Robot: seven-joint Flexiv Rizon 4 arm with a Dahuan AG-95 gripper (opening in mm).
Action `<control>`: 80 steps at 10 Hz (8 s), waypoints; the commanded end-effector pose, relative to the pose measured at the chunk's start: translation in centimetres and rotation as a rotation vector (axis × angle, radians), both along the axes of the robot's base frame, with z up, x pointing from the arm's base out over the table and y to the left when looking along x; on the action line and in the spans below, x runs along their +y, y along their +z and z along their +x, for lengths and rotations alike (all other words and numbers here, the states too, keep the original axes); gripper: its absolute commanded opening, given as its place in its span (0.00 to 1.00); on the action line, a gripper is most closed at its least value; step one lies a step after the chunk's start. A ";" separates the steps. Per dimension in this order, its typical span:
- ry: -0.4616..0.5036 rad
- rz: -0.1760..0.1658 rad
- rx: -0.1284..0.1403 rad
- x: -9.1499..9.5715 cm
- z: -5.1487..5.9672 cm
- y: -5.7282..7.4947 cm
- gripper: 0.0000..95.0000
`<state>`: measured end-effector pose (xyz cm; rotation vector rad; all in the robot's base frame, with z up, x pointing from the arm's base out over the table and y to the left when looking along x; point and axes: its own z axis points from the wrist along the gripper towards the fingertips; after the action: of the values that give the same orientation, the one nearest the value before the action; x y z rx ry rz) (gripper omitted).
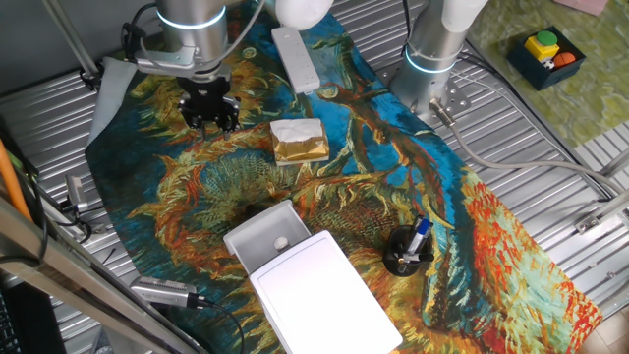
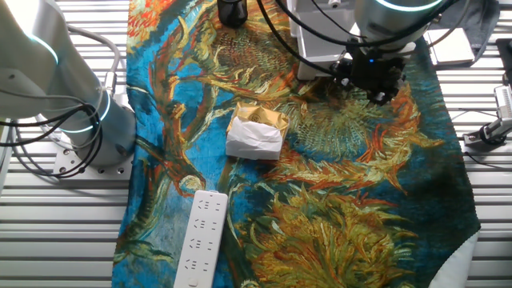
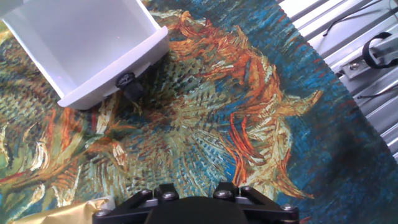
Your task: Grasp the handle and close the drawer
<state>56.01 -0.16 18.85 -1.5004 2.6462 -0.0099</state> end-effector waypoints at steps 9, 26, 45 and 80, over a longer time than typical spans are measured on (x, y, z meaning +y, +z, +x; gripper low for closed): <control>-0.001 0.001 0.001 0.0 0.0 0.0 0.40; 0.079 -0.016 0.078 -0.4 1.5 -1.2 0.40; 0.133 0.137 0.013 2.3 1.4 -1.5 0.40; 0.336 0.160 0.064 7.6 0.8 -6.6 0.40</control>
<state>56.81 7.61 12.39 -1.8907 2.3106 0.3084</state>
